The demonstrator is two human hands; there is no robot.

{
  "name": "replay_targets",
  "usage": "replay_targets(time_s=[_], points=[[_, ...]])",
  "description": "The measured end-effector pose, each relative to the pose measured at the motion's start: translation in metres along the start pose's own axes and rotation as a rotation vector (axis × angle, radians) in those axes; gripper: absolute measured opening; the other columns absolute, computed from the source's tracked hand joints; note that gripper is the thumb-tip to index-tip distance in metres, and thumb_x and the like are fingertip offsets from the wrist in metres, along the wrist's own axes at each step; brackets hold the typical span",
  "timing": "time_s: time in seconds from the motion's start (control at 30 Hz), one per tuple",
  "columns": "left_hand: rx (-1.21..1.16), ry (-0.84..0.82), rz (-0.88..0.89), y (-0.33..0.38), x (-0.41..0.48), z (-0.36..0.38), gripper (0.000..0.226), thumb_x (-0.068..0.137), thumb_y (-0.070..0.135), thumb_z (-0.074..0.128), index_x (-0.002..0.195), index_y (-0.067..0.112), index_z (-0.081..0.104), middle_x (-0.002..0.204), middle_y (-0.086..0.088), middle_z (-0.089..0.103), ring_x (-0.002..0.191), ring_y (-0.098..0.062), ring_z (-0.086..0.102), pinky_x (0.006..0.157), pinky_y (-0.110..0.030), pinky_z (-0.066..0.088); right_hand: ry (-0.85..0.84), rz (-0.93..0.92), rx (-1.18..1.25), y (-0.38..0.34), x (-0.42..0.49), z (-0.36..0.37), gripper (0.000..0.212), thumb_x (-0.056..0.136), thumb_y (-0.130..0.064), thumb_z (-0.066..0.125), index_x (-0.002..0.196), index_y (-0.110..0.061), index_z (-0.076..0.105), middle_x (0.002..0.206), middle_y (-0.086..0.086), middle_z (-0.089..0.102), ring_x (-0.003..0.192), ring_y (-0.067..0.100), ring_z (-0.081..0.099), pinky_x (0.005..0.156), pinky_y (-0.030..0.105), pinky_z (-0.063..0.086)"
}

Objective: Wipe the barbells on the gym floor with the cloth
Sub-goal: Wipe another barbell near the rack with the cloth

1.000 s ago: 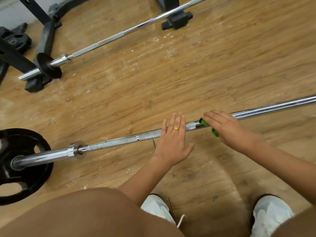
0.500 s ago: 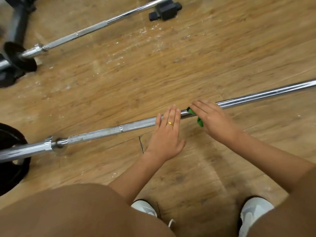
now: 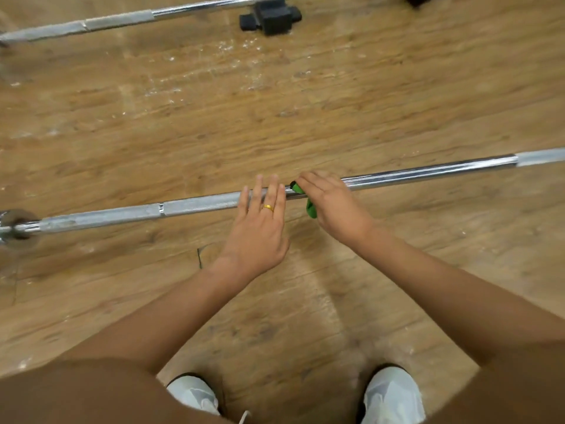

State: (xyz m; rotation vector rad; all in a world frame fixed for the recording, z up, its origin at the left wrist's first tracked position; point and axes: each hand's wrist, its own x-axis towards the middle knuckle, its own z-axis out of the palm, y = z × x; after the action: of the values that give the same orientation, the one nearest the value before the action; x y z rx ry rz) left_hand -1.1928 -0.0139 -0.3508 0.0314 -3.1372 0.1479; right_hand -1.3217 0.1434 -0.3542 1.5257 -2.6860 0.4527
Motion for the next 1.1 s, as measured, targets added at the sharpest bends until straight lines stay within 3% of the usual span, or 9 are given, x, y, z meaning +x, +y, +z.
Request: replay_targets(time_s=[0.1, 0.23, 0.3, 0.47, 0.7, 0.8, 0.93, 1.1], points=[[0.045, 0.008, -0.007, 0.009, 0.008, 0.007, 0.100, 0.088, 0.054, 0.054, 0.159, 0.000, 0.007, 0.167, -0.020, 0.004, 0.153, -0.039, 0.008, 0.122, -0.057, 0.009, -0.007, 0.012, -0.034, 0.019, 0.002, -0.006, 0.061, 0.077, 0.003, 0.051, 0.137, -0.001, 0.056, 0.138, 0.017, 0.059, 0.127, 0.036, 0.054, 0.109, 0.043, 0.041], [-0.002, 0.010, -0.005, -0.003, 0.016, 0.009, 0.103, 0.084, 0.053, 0.060, 0.159, 0.001, 0.012, 0.167, -0.016, 0.012, 0.153, -0.035, 0.014, 0.118, -0.062, 0.018, 0.129, 0.094, -0.027, 0.036, 0.000, -0.015, 0.057, 0.075, -0.008, 0.039, 0.126, -0.001, 0.063, 0.126, 0.015, 0.065, 0.110, 0.033, 0.059, 0.098, 0.037, 0.042], [-0.015, -0.008, -0.004, -0.007, 0.021, 0.008, 0.104, 0.083, 0.053, 0.061, 0.159, 0.001, 0.012, 0.167, -0.016, 0.012, 0.152, -0.038, 0.015, 0.117, -0.064, 0.018, 0.158, 0.099, -0.027, 0.036, 0.003, -0.012, 0.054, 0.072, -0.003, 0.045, 0.123, -0.001, 0.064, 0.123, 0.014, 0.066, 0.106, 0.033, 0.060, 0.095, 0.036, 0.039], [-0.033, -0.097, -0.016, -0.005, 0.040, -0.003, 0.102, 0.089, 0.057, 0.052, 0.158, 0.000, 0.004, 0.166, -0.017, 0.007, 0.151, -0.043, 0.012, 0.116, -0.069, 0.013, 0.052, 0.073, -0.019, 0.054, 0.016, -0.011, 0.059, 0.070, -0.003, 0.048, 0.128, 0.000, 0.061, 0.127, 0.016, 0.065, 0.114, 0.035, 0.060, 0.102, 0.037, 0.040], [0.116, -0.102, 0.031, -0.007, 0.064, -0.003, 0.106, 0.092, 0.061, 0.046, 0.155, -0.008, -0.004, 0.164, -0.029, -0.002, 0.153, -0.044, -0.001, 0.120, -0.062, 0.012, -0.052, 0.089, -0.012, 0.062, 0.042, -0.023, 0.053, 0.074, 0.008, 0.057, 0.126, -0.001, 0.062, 0.118, 0.018, 0.067, 0.102, 0.038, 0.064, 0.087, 0.039, 0.047], [0.031, -0.117, -0.030, -0.001, 0.079, -0.006, 0.106, 0.092, 0.059, 0.048, 0.155, -0.007, -0.005, 0.164, -0.028, -0.001, 0.153, -0.041, -0.002, 0.122, -0.057, 0.006, -0.011, 0.070, -0.037, 0.072, 0.035, -0.022, 0.056, 0.073, 0.005, 0.059, 0.129, -0.002, 0.061, 0.124, 0.017, 0.065, 0.107, 0.036, 0.062, 0.092, 0.037, 0.046], [-0.017, -0.065, -0.013, -0.009, 0.081, -0.003, 0.106, 0.088, 0.060, 0.052, 0.157, -0.004, 0.004, 0.163, -0.024, 0.013, 0.152, -0.037, 0.011, 0.122, -0.052, 0.010, 0.068, 0.191, -0.020, 0.086, 0.030, -0.023, 0.055, 0.069, 0.007, 0.057, 0.123, -0.001, 0.064, 0.121, 0.017, 0.067, 0.104, 0.038, 0.062, 0.093, 0.040, 0.046], [-0.011, -0.033, -0.015, -0.015, 0.086, 0.001, 0.109, 0.084, 0.065, 0.054, 0.156, -0.005, 0.011, 0.159, -0.024, 0.024, 0.148, -0.039, 0.020, 0.121, -0.054, 0.015, -0.031, 0.109, -0.038, 0.067, 0.043, -0.010, 0.064, 0.072, 0.005, 0.064, 0.135, 0.001, 0.057, 0.135, 0.019, 0.061, 0.124, 0.037, 0.057, 0.109, 0.042, 0.043]])
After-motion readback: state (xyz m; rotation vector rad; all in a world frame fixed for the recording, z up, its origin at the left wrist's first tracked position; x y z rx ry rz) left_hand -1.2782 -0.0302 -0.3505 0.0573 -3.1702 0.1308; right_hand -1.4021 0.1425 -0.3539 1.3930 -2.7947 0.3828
